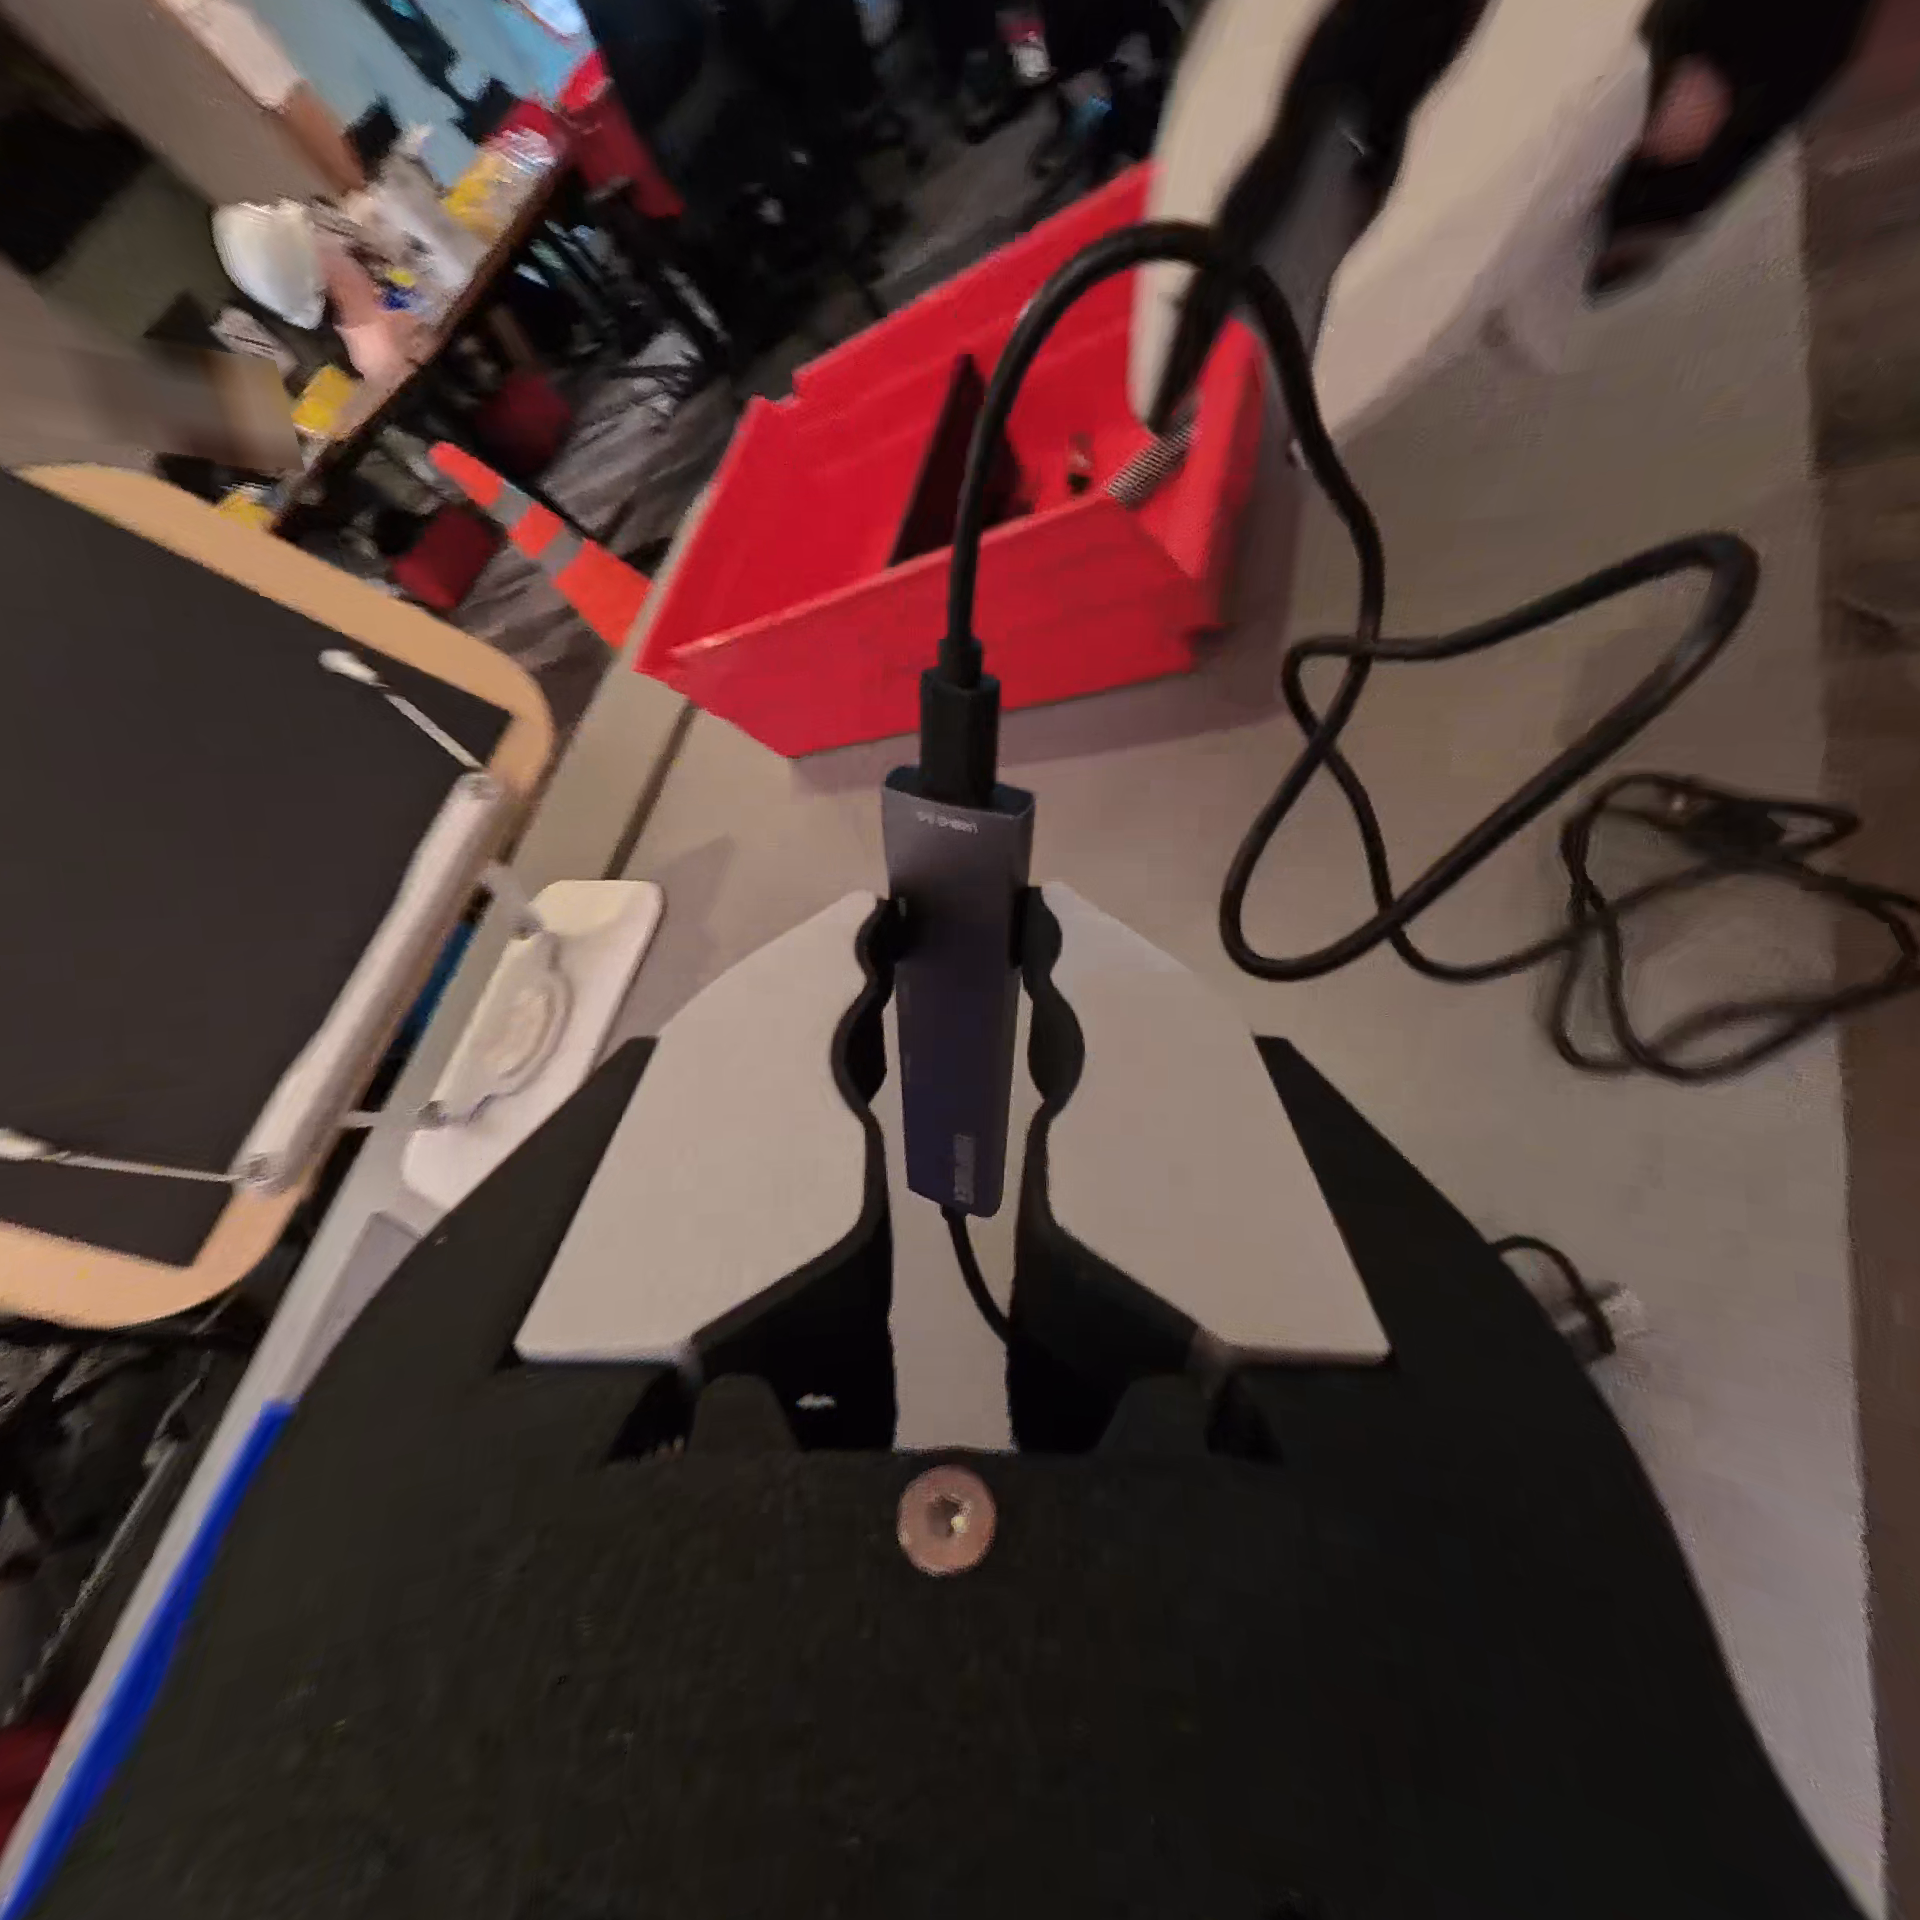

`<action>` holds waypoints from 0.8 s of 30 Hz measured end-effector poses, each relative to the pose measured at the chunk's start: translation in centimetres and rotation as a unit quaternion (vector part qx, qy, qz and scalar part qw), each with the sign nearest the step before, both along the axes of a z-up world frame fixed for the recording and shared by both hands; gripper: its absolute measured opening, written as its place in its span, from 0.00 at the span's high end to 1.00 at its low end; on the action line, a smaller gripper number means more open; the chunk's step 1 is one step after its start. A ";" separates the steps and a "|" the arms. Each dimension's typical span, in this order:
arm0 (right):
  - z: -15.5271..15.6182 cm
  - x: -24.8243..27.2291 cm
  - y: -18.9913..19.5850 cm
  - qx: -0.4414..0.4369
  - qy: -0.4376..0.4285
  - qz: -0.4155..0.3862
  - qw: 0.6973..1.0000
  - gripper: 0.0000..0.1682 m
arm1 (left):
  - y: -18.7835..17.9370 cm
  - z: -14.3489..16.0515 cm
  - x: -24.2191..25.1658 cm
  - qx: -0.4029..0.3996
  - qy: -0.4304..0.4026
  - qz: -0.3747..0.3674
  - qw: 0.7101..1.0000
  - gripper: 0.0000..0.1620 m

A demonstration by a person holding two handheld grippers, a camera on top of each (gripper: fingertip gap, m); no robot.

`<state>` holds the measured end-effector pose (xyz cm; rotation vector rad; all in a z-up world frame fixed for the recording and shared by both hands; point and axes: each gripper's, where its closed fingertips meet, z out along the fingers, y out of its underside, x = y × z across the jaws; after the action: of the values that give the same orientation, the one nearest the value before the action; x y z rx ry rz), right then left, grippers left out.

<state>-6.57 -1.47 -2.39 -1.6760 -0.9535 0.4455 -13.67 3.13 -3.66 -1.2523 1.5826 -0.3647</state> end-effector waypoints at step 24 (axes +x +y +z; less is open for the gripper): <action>-5.4 -7.8 1.7 -0.046 -0.193 0.100 0.975 0.94 | -1.9 -7.2 -0.6 -0.089 0.051 -0.084 0.991 0.85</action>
<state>-14.38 0.21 -7.81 -1.7945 -1.4138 0.3037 -14.32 1.27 -10.89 -1.2927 1.7799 -0.5663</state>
